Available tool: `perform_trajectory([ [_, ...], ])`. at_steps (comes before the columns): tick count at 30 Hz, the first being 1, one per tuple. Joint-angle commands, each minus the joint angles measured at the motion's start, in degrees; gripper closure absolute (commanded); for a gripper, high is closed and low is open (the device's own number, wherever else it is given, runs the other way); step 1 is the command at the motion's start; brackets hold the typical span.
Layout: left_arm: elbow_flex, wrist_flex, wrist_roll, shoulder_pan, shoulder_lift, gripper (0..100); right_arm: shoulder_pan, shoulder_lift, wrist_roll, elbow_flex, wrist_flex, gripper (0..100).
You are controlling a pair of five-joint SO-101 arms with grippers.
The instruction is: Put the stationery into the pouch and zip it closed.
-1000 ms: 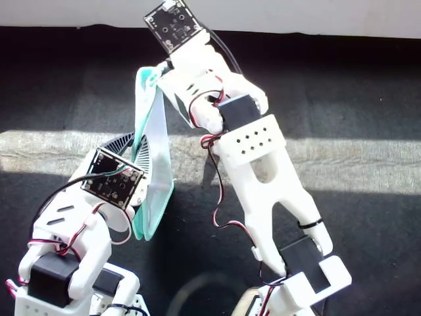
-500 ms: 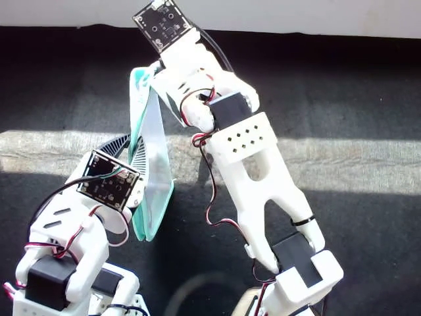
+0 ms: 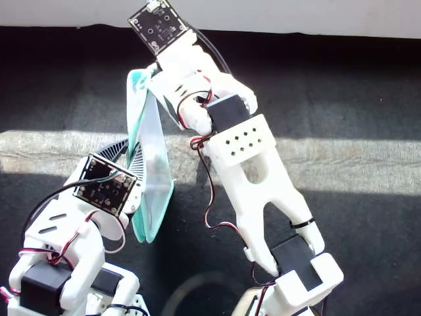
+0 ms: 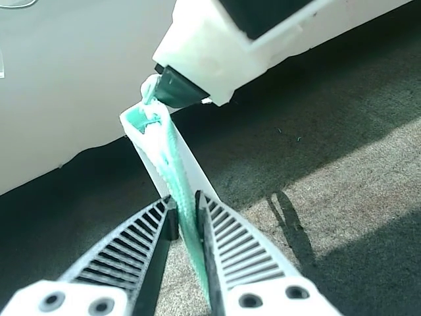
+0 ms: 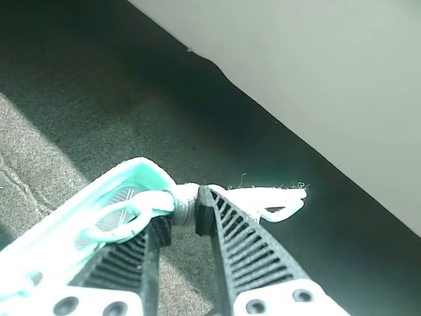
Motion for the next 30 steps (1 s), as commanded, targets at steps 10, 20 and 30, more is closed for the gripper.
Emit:
perform_trajectory([
  [10, 0.4, -11.6, 6.6, -4.3, -2.9, 99, 20.5, -10.8, -0.1, 0.4, 12.2, 99.4],
  [20, -9.9, -14.2, 17.8, -4.4, 18.6, 99, 14.5, -26.1, -0.1, 0.4, 22.6, 99.4],
  [30, -16.7, -15.7, 24.8, -9.5, 40.7, 99, 22.8, -27.9, -7.3, 2.4, 23.2, 98.8],
])
